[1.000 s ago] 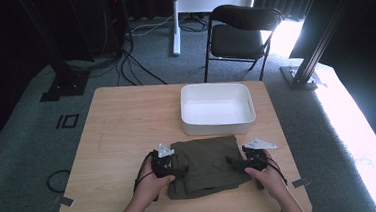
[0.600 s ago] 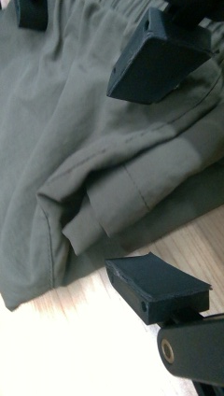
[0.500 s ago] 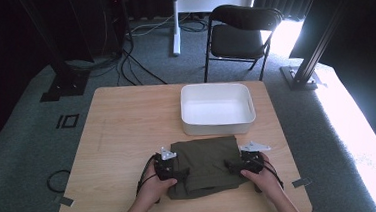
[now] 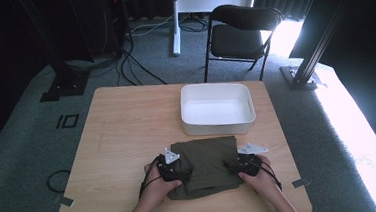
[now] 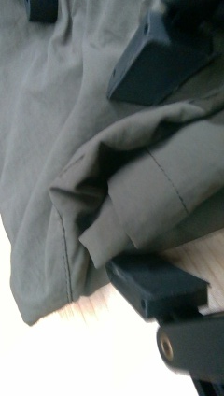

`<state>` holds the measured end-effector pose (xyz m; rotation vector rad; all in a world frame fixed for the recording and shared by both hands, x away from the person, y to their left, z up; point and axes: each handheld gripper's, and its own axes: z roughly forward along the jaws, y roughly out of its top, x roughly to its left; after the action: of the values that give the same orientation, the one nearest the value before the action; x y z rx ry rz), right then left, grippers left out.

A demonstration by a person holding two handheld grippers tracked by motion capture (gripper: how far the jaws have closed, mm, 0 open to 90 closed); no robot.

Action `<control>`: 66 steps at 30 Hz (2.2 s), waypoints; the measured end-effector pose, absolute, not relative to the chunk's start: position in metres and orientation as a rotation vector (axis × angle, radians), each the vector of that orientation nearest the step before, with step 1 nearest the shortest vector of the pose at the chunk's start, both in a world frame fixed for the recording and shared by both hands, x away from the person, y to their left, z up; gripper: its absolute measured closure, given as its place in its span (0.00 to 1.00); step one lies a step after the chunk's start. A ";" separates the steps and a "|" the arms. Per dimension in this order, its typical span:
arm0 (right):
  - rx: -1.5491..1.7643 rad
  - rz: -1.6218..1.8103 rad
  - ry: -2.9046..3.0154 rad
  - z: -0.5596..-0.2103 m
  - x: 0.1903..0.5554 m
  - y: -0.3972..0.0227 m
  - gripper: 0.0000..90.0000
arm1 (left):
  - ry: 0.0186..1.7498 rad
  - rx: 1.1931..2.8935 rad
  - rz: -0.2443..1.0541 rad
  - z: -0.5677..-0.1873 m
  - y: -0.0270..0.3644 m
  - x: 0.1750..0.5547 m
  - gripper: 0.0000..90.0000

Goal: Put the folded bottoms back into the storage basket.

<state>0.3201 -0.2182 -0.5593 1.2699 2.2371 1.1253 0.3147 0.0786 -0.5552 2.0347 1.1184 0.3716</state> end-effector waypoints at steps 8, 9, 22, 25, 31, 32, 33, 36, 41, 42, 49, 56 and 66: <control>1.272 1.164 2.264 -0.556 0.315 -0.211 0.87 | 1.057 2.024 0.355 -0.553 0.073 0.313 0.76; 1.272 1.164 2.264 -0.556 0.315 -0.211 0.87 | 1.057 2.024 0.355 -0.553 0.073 0.313 0.77; 1.261 1.289 2.236 -0.514 0.298 -0.210 0.89 | 0.977 1.948 0.302 -0.516 0.084 0.308 0.87; 1.252 1.314 2.216 -0.503 0.295 -0.212 0.89 | 0.969 1.917 0.292 -0.507 0.086 0.307 0.87; 1.238 1.381 2.174 -0.484 0.292 -0.219 0.89 | 0.939 1.887 0.308 -0.488 0.085 0.306 0.88; 1.226 1.395 2.160 -0.476 0.292 -0.221 0.89 | 0.933 1.877 0.311 -0.483 0.085 0.307 0.88; 1.227 1.405 2.151 -0.473 0.292 -0.222 0.89 | 0.924 1.872 0.312 -0.477 0.084 0.309 0.88; 1.229 1.417 2.145 -0.470 0.293 -0.224 0.89 | 0.923 1.863 0.316 -0.473 0.083 0.310 0.88; 1.229 1.461 2.111 -0.452 0.299 -0.232 0.89 | 0.923 1.835 0.278 -0.454 0.082 0.324 0.88; 1.232 1.466 2.105 -0.450 0.301 -0.233 0.89 | 0.922 1.828 0.273 -0.451 0.081 0.327 0.88; 1.243 1.488 2.060 -0.434 0.315 -0.240 0.89 | 0.900 1.812 0.302 -0.430 0.073 0.345 0.88; 1.249 1.496 2.021 -0.416 0.335 -0.247 0.89 | 0.904 1.784 0.305 -0.416 0.067 0.366 0.88; 1.275 1.498 2.003 -0.406 0.356 -0.253 0.89 | 0.899 1.793 0.313 -0.403 0.058 0.389 0.88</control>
<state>0.3557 -0.2528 -0.4058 1.2750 2.0034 1.4985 0.3895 0.0582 -0.4026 1.7931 0.8991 0.3128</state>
